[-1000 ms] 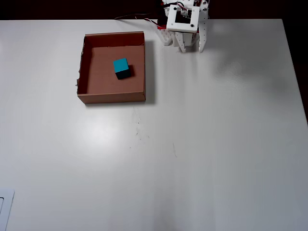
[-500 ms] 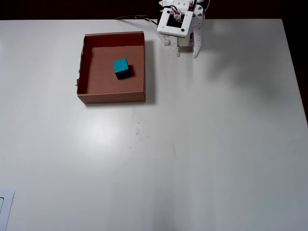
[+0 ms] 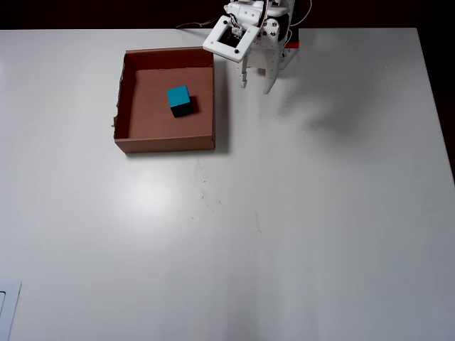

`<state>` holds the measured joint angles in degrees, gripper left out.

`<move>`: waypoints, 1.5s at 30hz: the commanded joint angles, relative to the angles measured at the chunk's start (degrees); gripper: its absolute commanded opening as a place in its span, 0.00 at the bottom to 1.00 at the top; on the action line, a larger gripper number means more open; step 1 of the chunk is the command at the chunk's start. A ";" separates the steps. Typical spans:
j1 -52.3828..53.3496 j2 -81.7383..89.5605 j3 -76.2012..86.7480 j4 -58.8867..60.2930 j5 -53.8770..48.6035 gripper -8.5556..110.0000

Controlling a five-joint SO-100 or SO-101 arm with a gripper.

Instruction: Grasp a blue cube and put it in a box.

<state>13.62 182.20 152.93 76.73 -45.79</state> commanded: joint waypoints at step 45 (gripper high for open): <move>10.28 0.35 17.23 -15.03 5.10 0.19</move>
<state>24.08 182.46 170.60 61.96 -41.04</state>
